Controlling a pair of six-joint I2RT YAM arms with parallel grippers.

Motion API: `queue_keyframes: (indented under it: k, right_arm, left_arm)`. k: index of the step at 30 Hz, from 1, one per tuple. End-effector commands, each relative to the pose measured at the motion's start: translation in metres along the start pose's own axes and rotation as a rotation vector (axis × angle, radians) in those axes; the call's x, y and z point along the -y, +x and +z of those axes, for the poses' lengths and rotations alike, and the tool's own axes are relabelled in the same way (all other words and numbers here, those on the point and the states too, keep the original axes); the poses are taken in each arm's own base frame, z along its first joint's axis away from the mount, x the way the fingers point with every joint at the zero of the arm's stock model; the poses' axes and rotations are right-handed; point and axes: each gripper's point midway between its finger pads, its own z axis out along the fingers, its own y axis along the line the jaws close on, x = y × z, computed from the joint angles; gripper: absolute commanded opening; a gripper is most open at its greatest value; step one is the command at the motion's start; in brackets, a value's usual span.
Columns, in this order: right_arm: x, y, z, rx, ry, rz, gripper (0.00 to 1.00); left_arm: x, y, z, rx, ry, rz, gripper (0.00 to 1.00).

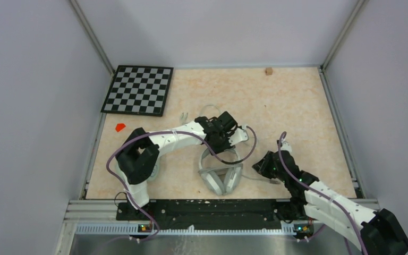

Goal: Wrap the headphones
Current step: Place the headphones at the center of the board, then move the headphones to the center of the board.

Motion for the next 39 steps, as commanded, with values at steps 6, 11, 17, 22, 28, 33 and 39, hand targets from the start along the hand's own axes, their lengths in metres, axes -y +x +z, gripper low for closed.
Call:
queue_keyframes:
  k: [6, 11, 17, 22, 28, 33, 39]
  right_arm:
    - [-0.015, -0.029, -0.015, 0.058, 0.044, 0.065, 0.24]
    - [-0.008, -0.031, -0.040, 0.031, 0.208, 0.330, 0.31]
    - [0.002, -0.002, -0.066, -0.096, 0.395, 0.655, 0.36]
    - [0.007, 0.019, -0.064, -0.161, 0.438, 0.785, 0.38]
    - [0.020, 0.030, -0.051, -0.165, 0.524, 0.837, 0.40]
    - [0.031, 0.043, -0.038, -0.184, 0.584, 0.864, 0.39]
    - [0.056, 0.032, -0.031, -0.037, 0.654, 0.903, 0.36]
  left_arm:
    - [0.005, -0.042, -0.019, 0.164, 0.051, 0.050, 0.59]
    - [-0.002, -0.051, -0.027, 0.194, 0.019, 0.024, 0.61]
    - [-0.014, -0.073, -0.046, 0.290, -0.044, -0.056, 0.63]
    - [-0.022, -0.094, -0.077, 0.411, -0.064, -0.151, 0.67]
    - [-0.040, -0.084, -0.120, 0.489, -0.164, -0.358, 0.69]
    - [-0.024, -0.035, -0.127, 0.437, -0.180, -0.471, 0.70]
    - [-0.027, 0.026, -0.117, 0.370, -0.265, -0.633, 0.76]
